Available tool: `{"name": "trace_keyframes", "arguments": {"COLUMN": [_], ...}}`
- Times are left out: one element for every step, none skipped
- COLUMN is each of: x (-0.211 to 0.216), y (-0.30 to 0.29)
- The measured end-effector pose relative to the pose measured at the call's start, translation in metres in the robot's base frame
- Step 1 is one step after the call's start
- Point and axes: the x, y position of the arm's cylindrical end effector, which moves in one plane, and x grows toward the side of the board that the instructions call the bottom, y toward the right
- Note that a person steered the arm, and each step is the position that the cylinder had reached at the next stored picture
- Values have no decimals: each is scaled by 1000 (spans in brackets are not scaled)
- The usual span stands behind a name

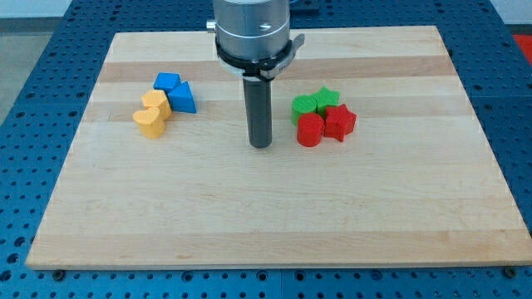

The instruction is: Move the green circle diagonal to the blue triangle

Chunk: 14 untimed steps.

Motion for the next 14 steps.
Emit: {"name": "trace_keyframes", "arguments": {"x": [-4,-5,-9,-12,-22,-38,-60,-76,-79,-78,-77,-79,-75,-55], "y": [6,18,28,26,17,16,17,36,49,56,77,96,108,112]}}
